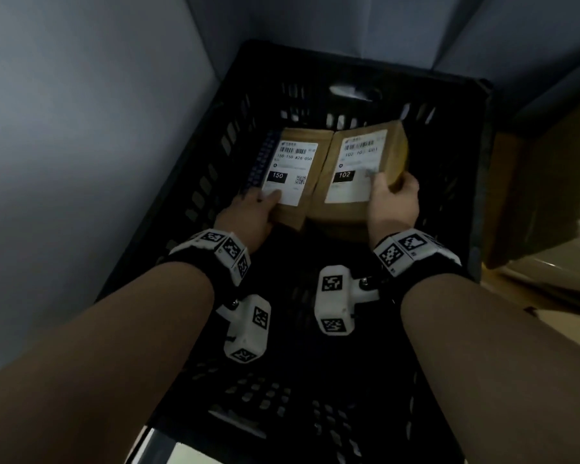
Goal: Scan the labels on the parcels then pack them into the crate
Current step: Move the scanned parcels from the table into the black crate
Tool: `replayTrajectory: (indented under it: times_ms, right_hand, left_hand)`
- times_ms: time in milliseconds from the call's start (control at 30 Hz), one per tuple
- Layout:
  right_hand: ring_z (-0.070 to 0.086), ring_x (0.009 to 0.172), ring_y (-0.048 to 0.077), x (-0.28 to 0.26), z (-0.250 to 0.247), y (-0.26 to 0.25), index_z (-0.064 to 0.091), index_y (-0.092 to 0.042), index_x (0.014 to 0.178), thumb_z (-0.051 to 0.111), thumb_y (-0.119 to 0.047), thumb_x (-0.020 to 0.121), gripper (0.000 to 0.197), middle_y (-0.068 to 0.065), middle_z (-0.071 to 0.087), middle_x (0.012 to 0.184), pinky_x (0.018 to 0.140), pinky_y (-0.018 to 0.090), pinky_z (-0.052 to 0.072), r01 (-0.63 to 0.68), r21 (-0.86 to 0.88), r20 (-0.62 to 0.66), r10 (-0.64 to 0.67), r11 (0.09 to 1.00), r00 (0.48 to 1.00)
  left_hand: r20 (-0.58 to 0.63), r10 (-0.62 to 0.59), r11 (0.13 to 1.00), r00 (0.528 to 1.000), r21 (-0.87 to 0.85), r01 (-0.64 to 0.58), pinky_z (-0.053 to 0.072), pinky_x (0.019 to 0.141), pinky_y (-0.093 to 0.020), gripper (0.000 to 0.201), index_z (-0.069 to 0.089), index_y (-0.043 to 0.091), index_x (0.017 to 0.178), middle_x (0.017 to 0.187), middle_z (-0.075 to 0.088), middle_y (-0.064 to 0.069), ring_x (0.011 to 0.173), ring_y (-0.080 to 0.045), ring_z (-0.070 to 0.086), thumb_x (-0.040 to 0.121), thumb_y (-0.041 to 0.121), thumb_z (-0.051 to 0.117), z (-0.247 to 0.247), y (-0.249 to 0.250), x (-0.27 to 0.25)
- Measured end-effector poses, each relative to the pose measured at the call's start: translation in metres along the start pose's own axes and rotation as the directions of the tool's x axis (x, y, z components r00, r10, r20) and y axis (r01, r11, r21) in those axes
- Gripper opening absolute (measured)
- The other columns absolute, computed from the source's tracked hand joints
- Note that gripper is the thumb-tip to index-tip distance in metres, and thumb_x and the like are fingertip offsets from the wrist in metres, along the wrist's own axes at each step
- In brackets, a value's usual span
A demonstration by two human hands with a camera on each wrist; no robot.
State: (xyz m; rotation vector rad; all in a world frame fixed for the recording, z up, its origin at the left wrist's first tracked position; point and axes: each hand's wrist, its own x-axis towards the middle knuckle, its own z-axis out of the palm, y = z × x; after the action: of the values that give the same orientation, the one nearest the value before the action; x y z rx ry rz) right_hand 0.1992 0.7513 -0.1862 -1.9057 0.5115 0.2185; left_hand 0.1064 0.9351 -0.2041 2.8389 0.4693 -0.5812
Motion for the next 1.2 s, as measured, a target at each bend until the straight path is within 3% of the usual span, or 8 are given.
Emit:
replayTrajectory:
  times_ms: [133, 233, 367, 500, 600, 733, 967, 1200]
  right_hand:
    - [0.044, 0.132, 0.029, 0.000, -0.003, -0.006, 0.041, -0.011, 0.143, 0.043, -0.023, 0.101, 0.043, 0.012, 0.049, 0.143, 0.104, 0.033, 0.034, -0.212, -0.075, 0.098, 0.219, 0.974, 0.971]
    - [0.045, 0.129, 0.031, -0.004, 0.002, 0.008, 0.049, -0.004, 0.134, 0.054, -0.022, 0.096, 0.043, 0.014, 0.054, 0.134, 0.116, 0.049, 0.015, 0.142, -0.758, 0.265, 0.101, 0.637, 0.959]
    - [0.045, 0.126, 0.030, 0.004, 0.007, 0.012, 0.040, -0.011, 0.140, 0.049, -0.016, 0.096, 0.045, 0.012, 0.047, 0.135, 0.097, 0.032, 0.039, -0.112, -0.333, 0.103, 0.154, 0.936, 0.983]
    - [0.050, 0.121, 0.026, 0.006, 0.006, 0.014, 0.054, -0.007, 0.123, 0.049, -0.011, 0.097, 0.026, 0.010, 0.058, 0.114, 0.103, 0.034, 0.035, 0.233, -0.750, 0.354, 0.078, 0.619, 0.932]
    - [0.048, 0.127, 0.033, 0.018, 0.011, 0.014, 0.052, 0.002, 0.130, 0.052, -0.009, 0.095, 0.036, 0.018, 0.052, 0.135, 0.105, 0.036, 0.036, 0.082, -0.596, 0.416, 0.220, 0.799, 0.882]
    - [0.052, 0.121, 0.034, 0.007, 0.011, 0.003, 0.044, -0.008, 0.138, 0.058, -0.025, 0.085, 0.057, 0.014, 0.049, 0.138, 0.100, 0.039, 0.045, -0.120, -0.309, 0.276, 0.209, 0.944, 0.938]
    - [0.054, 0.090, 0.023, -0.041, -0.051, -0.062, 0.055, -0.013, 0.073, 0.049, -0.010, 0.095, 0.023, 0.004, 0.053, 0.076, 0.075, 0.032, 0.048, 0.159, -0.139, 0.521, -0.064, 0.977, 0.851]
    - [0.065, 0.077, 0.016, -0.089, -0.193, -0.085, 0.061, -0.021, 0.077, 0.051, -0.013, 0.096, 0.023, 0.005, 0.068, 0.082, 0.074, 0.027, 0.054, 0.343, -0.037, 0.464, -0.288, 0.938, 0.838]
  left_hand:
    - [0.021, 0.014, 1.000, 1.000, 0.016, -0.014, 0.037, 0.106, -0.043, 0.064, 0.022, 0.025, 0.152, 0.156, 0.022, -0.010, 0.137, -0.036, 0.030, 0.096, 0.031, 0.051, 0.000, 0.002, 0.001]
    - [0.037, 0.030, 0.998, 0.999, 0.045, -0.032, 0.039, 0.105, -0.045, 0.058, 0.028, 0.023, 0.150, 0.153, 0.026, -0.013, 0.135, -0.037, 0.032, 0.097, 0.032, 0.050, -0.001, 0.010, 0.003]
    - [0.025, 0.019, 0.999, 1.000, 0.042, -0.020, 0.041, 0.102, -0.047, 0.052, 0.038, 0.020, 0.145, 0.147, 0.032, -0.016, 0.130, -0.039, 0.035, 0.096, 0.033, 0.052, -0.005, 0.013, 0.006]
    - [0.009, 0.021, 0.999, 1.000, 0.048, -0.021, 0.041, 0.100, -0.046, 0.048, 0.044, 0.018, 0.140, 0.144, 0.035, -0.016, 0.129, -0.038, 0.038, 0.095, 0.032, 0.053, -0.006, 0.015, 0.008]
    - [0.031, 0.017, 0.998, 0.999, 0.056, -0.019, 0.042, 0.102, -0.048, 0.051, 0.043, 0.018, 0.142, 0.145, 0.036, -0.016, 0.129, -0.039, 0.039, 0.095, 0.033, 0.054, -0.009, 0.014, 0.007]
    - [0.008, 0.030, 0.999, 1.000, 0.036, -0.031, 0.039, 0.105, -0.049, 0.056, 0.038, 0.017, 0.145, 0.146, 0.037, -0.017, 0.131, -0.039, 0.038, 0.095, 0.034, 0.053, -0.025, 0.013, -0.007]
    - [-0.079, 0.009, 0.992, 0.997, -0.128, -0.019, 0.043, 0.099, -0.043, 0.046, 0.048, 0.012, 0.137, 0.132, 0.048, -0.019, 0.121, -0.035, 0.049, 0.095, 0.031, 0.053, -0.087, 0.042, -0.064]
    - [-0.185, 0.060, 0.938, 0.981, -0.325, -0.119, 0.041, 0.098, -0.031, 0.041, 0.051, 0.008, 0.134, 0.133, 0.054, -0.015, 0.119, -0.029, 0.053, 0.096, 0.024, 0.053, -0.139, 0.126, -0.151]
